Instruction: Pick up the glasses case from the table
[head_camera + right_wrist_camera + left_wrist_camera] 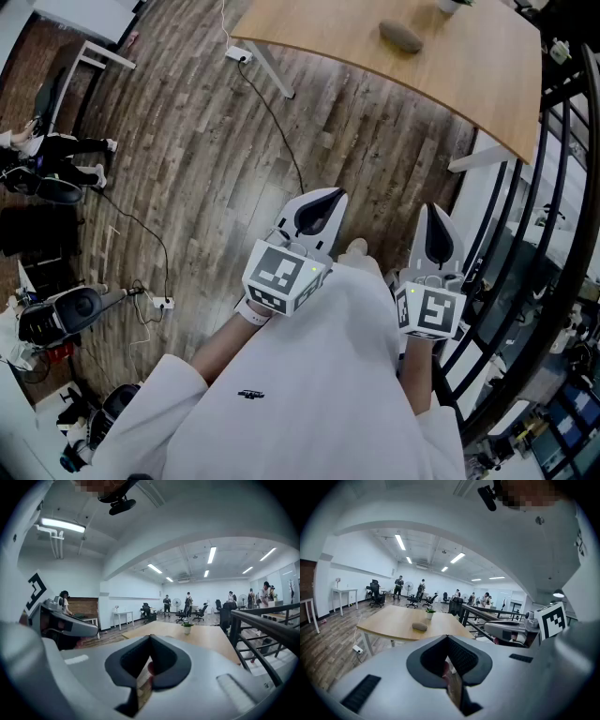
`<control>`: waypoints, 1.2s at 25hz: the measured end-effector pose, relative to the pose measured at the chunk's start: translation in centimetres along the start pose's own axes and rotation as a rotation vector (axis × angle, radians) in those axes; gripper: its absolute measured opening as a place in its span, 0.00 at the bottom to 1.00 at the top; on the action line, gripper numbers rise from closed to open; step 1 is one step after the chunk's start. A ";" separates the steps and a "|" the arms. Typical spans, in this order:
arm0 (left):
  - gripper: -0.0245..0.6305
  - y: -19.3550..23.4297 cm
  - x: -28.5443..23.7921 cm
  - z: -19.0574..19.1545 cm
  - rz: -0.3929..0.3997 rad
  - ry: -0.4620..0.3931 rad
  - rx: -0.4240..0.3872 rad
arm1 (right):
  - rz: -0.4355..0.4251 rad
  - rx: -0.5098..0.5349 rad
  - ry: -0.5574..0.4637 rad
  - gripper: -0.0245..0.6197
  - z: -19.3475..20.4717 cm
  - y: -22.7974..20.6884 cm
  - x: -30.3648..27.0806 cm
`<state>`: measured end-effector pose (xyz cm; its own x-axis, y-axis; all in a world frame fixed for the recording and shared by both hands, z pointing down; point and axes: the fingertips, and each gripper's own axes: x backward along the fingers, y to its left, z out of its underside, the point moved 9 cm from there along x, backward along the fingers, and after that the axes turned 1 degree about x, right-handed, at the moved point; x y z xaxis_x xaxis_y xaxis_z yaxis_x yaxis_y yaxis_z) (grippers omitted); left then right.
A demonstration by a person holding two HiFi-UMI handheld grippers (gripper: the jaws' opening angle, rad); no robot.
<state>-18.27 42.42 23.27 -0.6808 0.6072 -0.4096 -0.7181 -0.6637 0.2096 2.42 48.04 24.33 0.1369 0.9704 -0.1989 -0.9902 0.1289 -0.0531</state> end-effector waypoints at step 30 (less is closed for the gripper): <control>0.04 -5.3 -0.6 -0.8 -0.034 -0.089 0.075 | -0.133 0.002 -0.163 0.05 1.8 -4.3 4.3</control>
<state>-13.98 45.24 21.69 -0.6638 0.6672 -0.3380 -0.7473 -0.6097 0.2641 7.23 52.03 25.43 0.2609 0.9649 -0.0297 -0.9637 0.2585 -0.0669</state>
